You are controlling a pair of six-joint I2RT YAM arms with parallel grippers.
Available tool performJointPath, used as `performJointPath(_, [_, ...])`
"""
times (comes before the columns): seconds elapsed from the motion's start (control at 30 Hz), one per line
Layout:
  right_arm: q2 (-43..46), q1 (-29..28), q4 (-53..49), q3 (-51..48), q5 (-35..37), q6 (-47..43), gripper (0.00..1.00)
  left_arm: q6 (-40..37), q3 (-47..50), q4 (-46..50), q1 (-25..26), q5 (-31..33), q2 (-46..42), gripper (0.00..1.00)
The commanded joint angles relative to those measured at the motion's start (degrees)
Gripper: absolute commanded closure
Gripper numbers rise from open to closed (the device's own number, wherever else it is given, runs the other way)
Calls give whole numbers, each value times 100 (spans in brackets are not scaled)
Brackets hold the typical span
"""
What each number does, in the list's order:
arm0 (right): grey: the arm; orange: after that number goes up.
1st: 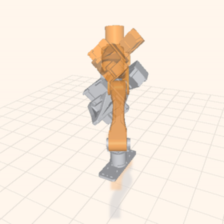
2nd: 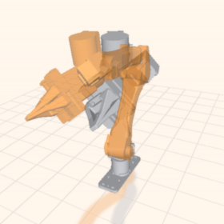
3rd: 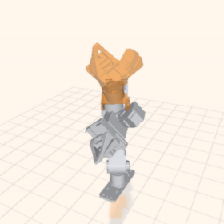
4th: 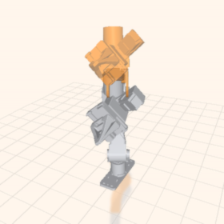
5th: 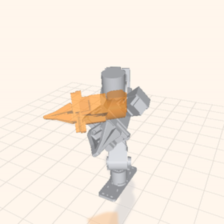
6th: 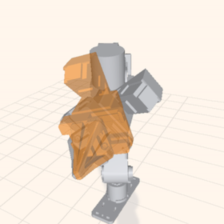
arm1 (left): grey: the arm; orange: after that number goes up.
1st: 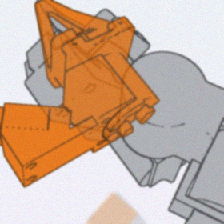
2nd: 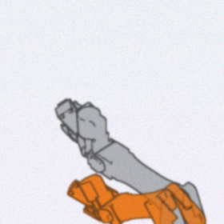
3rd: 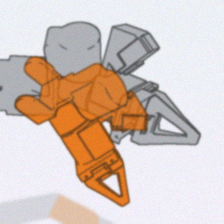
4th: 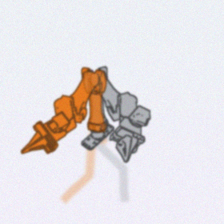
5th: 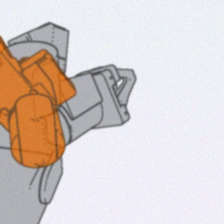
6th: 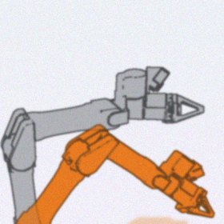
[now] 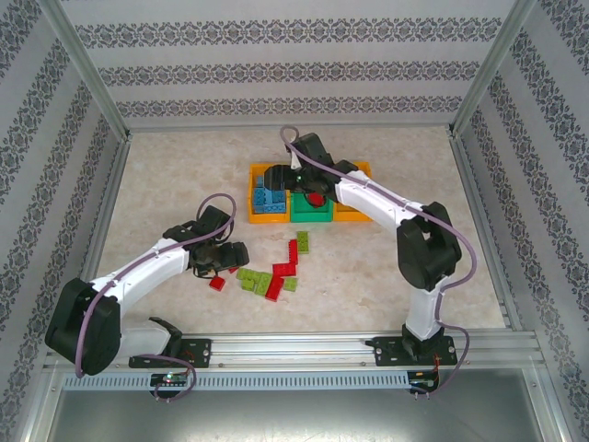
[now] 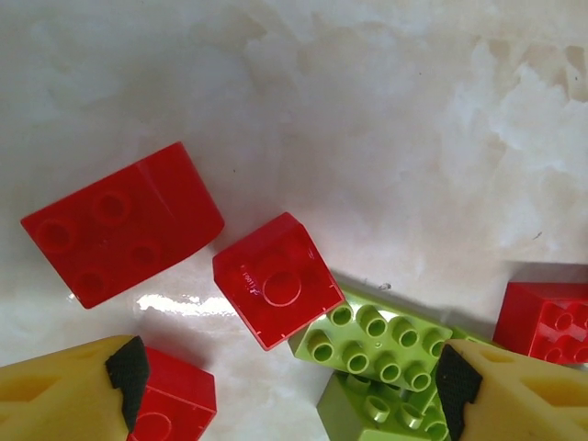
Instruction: Sort the legos into containers by color
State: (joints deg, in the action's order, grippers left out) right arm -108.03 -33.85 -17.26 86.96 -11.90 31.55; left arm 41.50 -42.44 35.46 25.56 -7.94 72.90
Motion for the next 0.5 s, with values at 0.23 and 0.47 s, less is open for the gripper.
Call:
performJointPath(0.23, [647, 401, 385, -978, 146, -310, 20, 718, -41, -241, 228, -4, 442, 23])
performJointPath(0.47, [711, 672, 587, -1366, -103, -248, 20, 803, -154, -408, 300, 53, 858, 28])
